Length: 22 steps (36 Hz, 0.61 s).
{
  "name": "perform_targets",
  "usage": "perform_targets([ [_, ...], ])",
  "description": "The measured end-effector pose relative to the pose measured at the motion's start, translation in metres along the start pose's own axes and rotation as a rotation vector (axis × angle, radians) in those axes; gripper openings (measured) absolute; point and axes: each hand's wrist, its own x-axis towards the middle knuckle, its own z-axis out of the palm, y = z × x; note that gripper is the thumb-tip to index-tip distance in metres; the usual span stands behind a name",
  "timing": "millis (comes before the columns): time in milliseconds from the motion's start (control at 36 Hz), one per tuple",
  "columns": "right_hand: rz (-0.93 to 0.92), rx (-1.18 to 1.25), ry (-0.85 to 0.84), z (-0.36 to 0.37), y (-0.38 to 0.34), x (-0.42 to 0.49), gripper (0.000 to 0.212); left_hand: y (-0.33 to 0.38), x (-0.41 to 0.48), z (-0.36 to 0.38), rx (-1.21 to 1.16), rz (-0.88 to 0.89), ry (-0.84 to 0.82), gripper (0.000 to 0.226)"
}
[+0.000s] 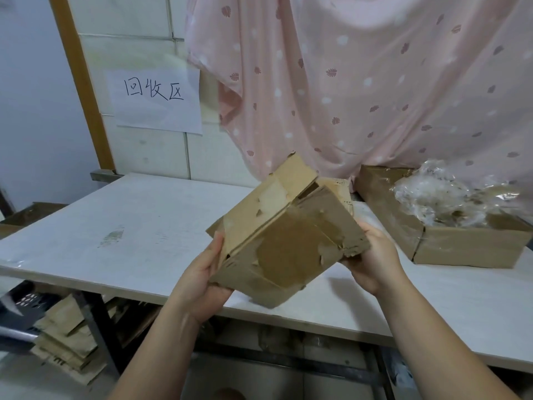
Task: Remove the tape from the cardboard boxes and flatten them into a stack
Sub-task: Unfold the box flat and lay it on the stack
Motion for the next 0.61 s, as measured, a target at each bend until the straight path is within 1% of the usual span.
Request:
perform_targets([
  [28, 0.046, 0.041, 0.001, 0.0, 0.002, 0.0, 0.027, -0.001, 0.001, -0.003, -0.049, 0.042, -0.039, 0.066],
  [83, 0.145, 0.121, 0.037, 0.002, 0.006, -0.002, 0.026, -0.003, 0.0, -0.006, -0.127, 0.124, -0.191, 0.073],
  [111, 0.193, 0.157, 0.07, 0.002, 0.008, -0.002, 0.024, -0.004, 0.0, -0.002, -0.116, 0.152, -0.283, 0.078],
  [139, 0.237, 0.191, 0.101, 0.003, 0.01, -0.003, 0.023, -0.005, -0.004, 0.003, -0.036, 0.174, -0.341, 0.086],
  [167, 0.275, 0.22, 0.135, 0.003, 0.012, -0.003, 0.02, -0.005, -0.001, 0.008, 0.103, 0.189, -0.334, 0.094],
  [194, 0.31, 0.247, 0.158, 0.002, 0.014, -0.004, 0.018, -0.003, -0.003, 0.014, 0.29, 0.215, -0.281, 0.098],
  [222, 0.342, 0.27, 0.175, 0.001, 0.016, -0.004, 0.016, 0.001, -0.004, 0.019, 0.488, 0.235, -0.252, 0.095],
  [250, 0.376, 0.296, 0.178, 0.0, 0.018, -0.004, 0.015, 0.003, -0.001, 0.018, 0.649, 0.239, -0.266, 0.085],
  [278, 0.408, 0.325, 0.176, -0.002, 0.02, -0.004, 0.014, 0.002, 0.001, 0.014, 0.769, 0.251, -0.275, 0.074],
  [306, 0.439, 0.353, 0.168, -0.002, 0.022, -0.004, 0.013, 0.003, -0.002, 0.014, 0.834, 0.248, -0.261, 0.066],
  [361, 0.492, 0.41, 0.172, -0.003, 0.024, -0.004, 0.013, 0.001, -0.011, 0.019, 0.853, 0.225, -0.271, 0.059],
  [417, 0.523, 0.489, 0.179, -0.002, 0.023, -0.006, 0.016, -0.004, -0.019, 0.023, 0.911, 0.165, -0.299, 0.056],
  [472, 0.531, 0.531, 0.192, -0.001, 0.023, -0.006, 0.019, -0.008, -0.018, 0.03, 0.987, 0.147, -0.281, 0.047],
  [528, 0.524, 0.527, 0.199, 0.0, 0.024, -0.007, 0.018, -0.011, -0.014, 0.034, 1.003, 0.156, -0.184, 0.034],
  [611, 0.509, 0.539, 0.216, 0.001, 0.026, -0.005, 0.013, -0.013, -0.012, 0.038, 1.058, 0.244, -0.007, 0.019],
])
